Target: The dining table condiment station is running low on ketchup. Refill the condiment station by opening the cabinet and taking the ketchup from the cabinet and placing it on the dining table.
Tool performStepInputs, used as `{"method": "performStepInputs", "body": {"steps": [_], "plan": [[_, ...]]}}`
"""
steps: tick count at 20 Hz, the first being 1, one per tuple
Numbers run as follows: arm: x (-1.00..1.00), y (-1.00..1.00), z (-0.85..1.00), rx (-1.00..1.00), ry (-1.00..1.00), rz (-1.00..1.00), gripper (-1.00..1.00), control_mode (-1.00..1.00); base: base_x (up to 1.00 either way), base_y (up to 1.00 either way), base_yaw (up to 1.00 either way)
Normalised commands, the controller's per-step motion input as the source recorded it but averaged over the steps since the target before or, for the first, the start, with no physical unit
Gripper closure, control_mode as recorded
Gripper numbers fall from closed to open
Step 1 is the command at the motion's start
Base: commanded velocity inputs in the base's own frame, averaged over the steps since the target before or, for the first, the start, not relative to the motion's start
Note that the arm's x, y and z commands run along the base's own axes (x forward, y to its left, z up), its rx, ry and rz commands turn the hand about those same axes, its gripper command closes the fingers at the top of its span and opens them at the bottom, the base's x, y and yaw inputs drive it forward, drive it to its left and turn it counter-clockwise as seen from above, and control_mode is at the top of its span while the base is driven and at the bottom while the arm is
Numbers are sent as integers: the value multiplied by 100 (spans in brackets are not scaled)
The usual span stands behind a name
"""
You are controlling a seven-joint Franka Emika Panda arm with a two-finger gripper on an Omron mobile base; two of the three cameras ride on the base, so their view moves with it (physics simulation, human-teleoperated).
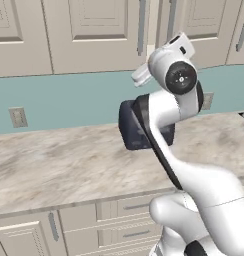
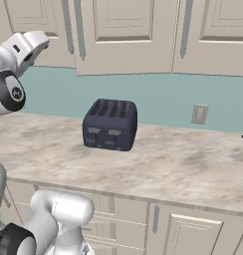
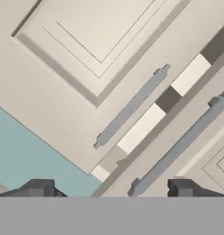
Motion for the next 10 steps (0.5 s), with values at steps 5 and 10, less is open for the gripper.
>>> {"method": "performStepInputs", "body": {"steps": [5, 10], "plan": [[53, 0, 0, -17, 20, -4, -100, -100, 0, 0, 0], [54, 2, 0, -23, 11, 0, -100, -100, 0, 0, 0]]}}
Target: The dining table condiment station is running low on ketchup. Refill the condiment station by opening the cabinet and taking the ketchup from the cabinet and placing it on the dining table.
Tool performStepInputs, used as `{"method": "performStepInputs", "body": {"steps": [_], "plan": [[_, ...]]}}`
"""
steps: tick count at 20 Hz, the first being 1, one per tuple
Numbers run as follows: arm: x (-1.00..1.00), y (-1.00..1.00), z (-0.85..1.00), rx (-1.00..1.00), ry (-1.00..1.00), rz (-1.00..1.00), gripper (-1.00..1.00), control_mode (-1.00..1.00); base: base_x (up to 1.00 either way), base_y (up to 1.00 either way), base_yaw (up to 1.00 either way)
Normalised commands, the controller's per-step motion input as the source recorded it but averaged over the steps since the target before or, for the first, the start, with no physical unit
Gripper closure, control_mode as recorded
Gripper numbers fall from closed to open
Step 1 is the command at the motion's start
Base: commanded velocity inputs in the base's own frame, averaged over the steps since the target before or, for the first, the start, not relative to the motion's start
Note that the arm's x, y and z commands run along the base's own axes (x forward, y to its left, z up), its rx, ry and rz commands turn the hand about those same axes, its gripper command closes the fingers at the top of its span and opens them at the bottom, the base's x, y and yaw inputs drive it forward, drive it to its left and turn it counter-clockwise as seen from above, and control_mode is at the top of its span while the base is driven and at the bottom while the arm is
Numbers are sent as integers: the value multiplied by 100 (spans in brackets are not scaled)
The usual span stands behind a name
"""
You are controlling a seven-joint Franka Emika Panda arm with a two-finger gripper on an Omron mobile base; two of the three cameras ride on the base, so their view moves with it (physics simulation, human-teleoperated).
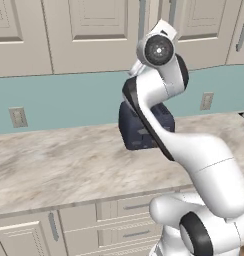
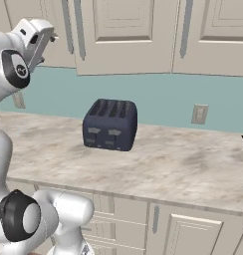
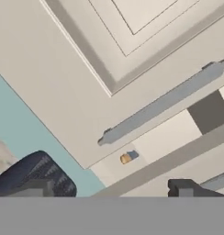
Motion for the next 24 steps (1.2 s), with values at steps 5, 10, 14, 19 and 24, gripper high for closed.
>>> {"method": "performStepInputs", "body": {"steps": [5, 10, 14, 19, 24], "plan": [[18, -5, -12, -18, 3, 0, -100, -100, 0, 0, 0], [45, -4, -7, -14, 4, 0, -100, -100, 0, 0, 0], [40, -9, -1, -12, 4, 0, -100, -100, 0, 0, 0], [6, -12, -6, -13, 0, 0, -100, -100, 0, 0, 0], [20, -6, -6, -10, 3, 0, -100, -100, 0, 0, 0]]}}
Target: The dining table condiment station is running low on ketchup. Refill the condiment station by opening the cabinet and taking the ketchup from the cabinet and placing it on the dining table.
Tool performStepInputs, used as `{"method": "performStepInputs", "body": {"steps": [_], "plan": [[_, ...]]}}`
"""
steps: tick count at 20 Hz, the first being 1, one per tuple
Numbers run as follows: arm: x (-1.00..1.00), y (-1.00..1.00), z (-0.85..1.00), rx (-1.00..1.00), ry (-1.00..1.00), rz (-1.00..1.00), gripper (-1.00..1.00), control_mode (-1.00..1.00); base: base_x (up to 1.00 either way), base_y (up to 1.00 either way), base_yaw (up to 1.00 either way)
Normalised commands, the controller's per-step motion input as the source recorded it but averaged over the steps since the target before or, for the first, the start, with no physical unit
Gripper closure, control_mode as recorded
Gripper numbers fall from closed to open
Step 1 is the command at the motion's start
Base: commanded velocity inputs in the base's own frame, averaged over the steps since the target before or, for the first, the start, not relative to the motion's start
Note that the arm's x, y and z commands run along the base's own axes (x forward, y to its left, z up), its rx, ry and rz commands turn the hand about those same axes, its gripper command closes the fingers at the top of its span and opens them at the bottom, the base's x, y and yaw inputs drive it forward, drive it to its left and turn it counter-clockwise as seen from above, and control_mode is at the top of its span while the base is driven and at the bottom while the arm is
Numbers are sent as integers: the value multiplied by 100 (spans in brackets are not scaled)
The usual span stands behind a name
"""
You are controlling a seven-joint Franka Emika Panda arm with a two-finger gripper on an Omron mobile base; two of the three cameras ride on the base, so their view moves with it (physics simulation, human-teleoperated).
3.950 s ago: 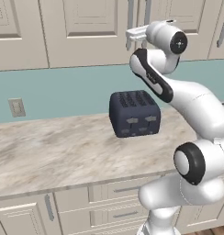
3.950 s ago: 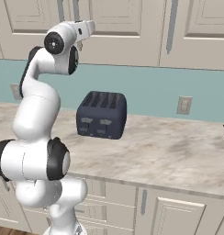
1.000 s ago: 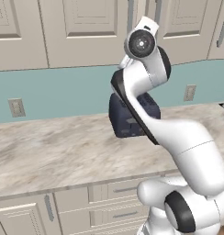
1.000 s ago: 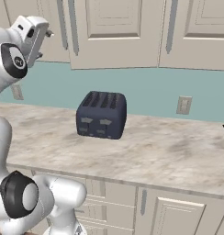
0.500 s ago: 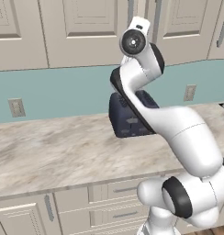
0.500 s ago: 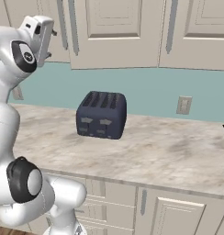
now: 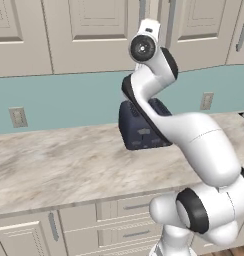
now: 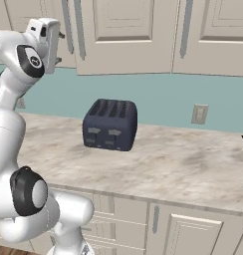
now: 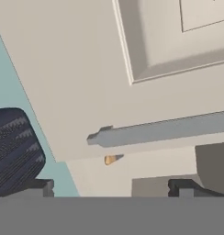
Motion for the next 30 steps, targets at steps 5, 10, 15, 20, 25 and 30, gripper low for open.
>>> {"method": "performStepInputs", "body": {"steps": [5, 10, 15, 20, 25, 30], "plan": [[29, -2, -5, -9, 4, 0, -100, -100, 0, 0, 0], [17, -7, -1, -8, 1, 0, -100, -100, 0, 0, 0], [15, -9, 0, -7, 1, 0, -100, -100, 0, 0, 0], [13, -13, 0, -5, 2, 0, -100, -100, 0, 0, 0], [10, -16, 0, -3, 3, 0, -100, -100, 0, 0, 0], [1, -18, -2, -3, 2, -1, -100, -100, 0, 0, 0]]}}
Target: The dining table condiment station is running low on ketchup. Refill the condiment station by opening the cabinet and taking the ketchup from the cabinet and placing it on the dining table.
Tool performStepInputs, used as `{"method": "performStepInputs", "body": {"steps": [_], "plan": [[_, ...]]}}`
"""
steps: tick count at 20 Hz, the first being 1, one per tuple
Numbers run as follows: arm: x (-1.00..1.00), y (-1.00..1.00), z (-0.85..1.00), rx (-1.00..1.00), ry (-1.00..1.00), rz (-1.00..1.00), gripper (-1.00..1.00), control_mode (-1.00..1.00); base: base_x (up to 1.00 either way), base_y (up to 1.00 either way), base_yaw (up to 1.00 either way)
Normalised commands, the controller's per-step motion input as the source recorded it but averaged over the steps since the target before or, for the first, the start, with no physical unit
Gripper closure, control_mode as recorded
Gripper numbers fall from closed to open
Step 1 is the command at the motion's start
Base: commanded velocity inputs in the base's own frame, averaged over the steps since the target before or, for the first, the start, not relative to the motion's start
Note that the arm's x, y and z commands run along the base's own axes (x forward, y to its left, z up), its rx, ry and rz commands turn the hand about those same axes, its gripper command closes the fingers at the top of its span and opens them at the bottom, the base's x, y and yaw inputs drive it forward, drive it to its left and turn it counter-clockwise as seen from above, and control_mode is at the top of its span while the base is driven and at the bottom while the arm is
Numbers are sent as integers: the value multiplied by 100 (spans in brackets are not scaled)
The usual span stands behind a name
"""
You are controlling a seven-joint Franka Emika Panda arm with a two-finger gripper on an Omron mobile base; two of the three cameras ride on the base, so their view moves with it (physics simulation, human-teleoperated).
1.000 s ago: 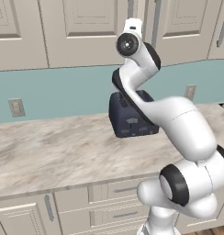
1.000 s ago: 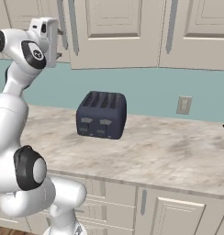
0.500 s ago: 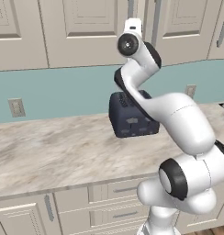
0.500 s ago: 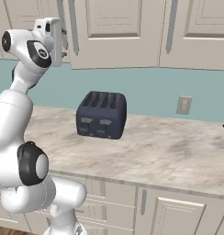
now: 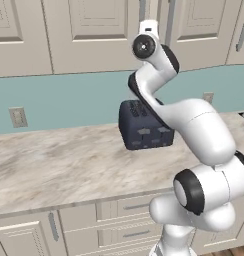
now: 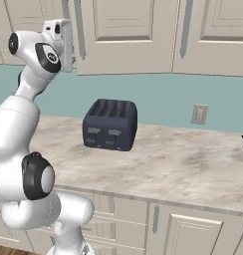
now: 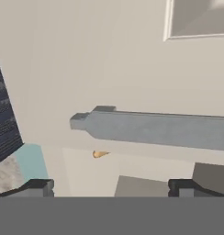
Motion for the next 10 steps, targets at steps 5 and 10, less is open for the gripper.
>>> {"method": "performStepInputs", "body": {"steps": [5, 10], "plan": [[-11, -23, -4, -3, 0, -6, -100, -100, 0, 0, 0], [-42, -25, -7, -2, 0, -10, -100, -100, 0, 0, 0]]}}
